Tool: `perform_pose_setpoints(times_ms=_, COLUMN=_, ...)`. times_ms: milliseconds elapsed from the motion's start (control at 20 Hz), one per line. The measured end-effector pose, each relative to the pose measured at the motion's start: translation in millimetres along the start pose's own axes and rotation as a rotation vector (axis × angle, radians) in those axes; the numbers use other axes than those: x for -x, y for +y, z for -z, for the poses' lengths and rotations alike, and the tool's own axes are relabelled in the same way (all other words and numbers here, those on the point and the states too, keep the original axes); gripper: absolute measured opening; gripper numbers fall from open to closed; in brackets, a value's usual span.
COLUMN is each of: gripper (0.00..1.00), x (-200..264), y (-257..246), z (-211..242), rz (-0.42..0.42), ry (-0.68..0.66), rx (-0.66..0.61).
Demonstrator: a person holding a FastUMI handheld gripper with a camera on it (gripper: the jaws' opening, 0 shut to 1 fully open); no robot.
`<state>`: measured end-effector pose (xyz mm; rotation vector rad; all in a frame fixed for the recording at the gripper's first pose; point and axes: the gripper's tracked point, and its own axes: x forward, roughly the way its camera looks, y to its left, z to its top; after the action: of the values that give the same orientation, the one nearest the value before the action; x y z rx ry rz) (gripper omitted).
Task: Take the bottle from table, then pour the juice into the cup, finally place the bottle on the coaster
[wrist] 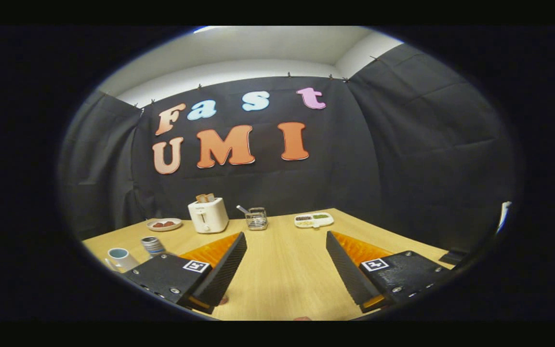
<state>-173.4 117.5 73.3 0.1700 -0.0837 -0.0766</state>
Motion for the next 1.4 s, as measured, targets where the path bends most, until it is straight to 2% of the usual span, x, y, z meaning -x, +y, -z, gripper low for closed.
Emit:
perform_pose_setpoints(times_ms=100, gripper=0.99, x=20.1, y=5.8, z=6.1, rz=0.009, ry=0.012, rx=0.015)
perform_pose_setpoints(times_ms=300, gripper=0.99, x=52.2, y=32.3, z=20.7, rz=-0.029, ry=0.041, rx=0.015)
perform_pose_setpoints(times_ms=500, gripper=0.98, x=62.9, y=70.2, z=37.8, rz=-0.099, ry=0.078, rx=0.025)
perform_pose_setpoints(times_ms=700, gripper=0.99, x=63.3, y=100.5, z=61.0, rz=-0.159, ry=0.127, rx=0.066)
perform_pose_setpoints(times_ms=850, gripper=0.99, x=55.0, y=108.4, z=78.6, rz=-0.155, ry=0.168, rx=0.1)
perform_pose_setpoints(times_ms=1400, gripper=0.99, x=28.6, y=122.3, z=129.3, rz=-0.14, ry=0.299, rx=0.092)
